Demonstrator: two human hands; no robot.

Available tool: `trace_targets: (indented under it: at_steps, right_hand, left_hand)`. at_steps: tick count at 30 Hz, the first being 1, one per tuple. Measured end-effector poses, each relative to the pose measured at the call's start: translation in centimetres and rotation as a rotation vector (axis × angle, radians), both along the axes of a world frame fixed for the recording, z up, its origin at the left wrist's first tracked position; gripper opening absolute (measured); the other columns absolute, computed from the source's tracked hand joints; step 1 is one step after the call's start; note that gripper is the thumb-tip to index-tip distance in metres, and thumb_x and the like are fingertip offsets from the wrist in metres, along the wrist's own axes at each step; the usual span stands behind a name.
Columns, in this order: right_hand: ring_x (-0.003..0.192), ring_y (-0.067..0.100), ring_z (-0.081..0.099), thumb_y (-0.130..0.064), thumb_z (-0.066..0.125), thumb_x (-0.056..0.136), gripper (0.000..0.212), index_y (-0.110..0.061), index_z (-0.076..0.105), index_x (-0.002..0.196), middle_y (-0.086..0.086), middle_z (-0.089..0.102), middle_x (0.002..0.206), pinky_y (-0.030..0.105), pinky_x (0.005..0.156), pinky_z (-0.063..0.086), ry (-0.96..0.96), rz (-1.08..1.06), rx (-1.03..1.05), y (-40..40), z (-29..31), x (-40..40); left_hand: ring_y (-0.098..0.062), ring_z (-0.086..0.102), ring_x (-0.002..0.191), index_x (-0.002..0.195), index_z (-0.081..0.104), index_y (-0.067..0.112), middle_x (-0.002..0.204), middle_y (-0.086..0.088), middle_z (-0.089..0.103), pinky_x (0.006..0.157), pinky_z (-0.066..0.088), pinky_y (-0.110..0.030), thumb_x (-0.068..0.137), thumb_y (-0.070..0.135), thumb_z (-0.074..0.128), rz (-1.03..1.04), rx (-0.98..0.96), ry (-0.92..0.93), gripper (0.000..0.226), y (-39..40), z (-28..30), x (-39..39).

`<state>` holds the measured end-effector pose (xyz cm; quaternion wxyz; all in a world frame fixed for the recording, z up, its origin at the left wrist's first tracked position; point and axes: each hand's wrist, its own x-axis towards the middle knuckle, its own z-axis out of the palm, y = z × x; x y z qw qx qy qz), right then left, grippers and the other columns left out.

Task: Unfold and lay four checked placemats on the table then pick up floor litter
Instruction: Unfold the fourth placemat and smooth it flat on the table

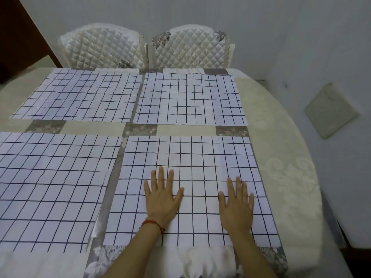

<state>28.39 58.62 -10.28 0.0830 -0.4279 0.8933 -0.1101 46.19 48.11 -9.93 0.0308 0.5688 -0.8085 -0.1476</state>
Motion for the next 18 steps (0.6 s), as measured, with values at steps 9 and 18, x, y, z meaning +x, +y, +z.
trace_targets:
  at_steps: [9, 18]
  right_hand:
    - [0.145, 0.019, 0.009, -0.065, -0.024, 0.076, 0.082, -0.025, 0.004, 0.143, 0.002, 0.011, 0.157, 0.030, 0.110, -0.019, -0.005, 0.008, -0.007, 0.1, 0.3, 0.0]
    - [0.144, 0.018, 0.013, -0.034, 0.035, 0.097, 0.052, -0.017, 0.024, 0.144, 0.003, 0.020, 0.155, 0.037, 0.119, 0.004, -0.234, 0.065, -0.031, 1.6, 5.1, -0.6]
  left_hand:
    - [-0.030, -0.008, 0.144, 0.147, 0.003, 0.019, 0.156, -0.014, -0.006, 0.116, -0.006, -0.046, 0.074, 0.065, -0.002, 0.272, 0.031, 0.054, 0.086, 0.0, 0.2, 1.9]
    - [-0.034, 0.029, 0.137, 0.136, 0.039, 0.008, 0.145, -0.017, 0.036, 0.113, 0.027, -0.048, 0.091, 0.040, 0.042, 0.035, 0.058, 0.109, 0.056, 0.3, 4.6, 6.4]
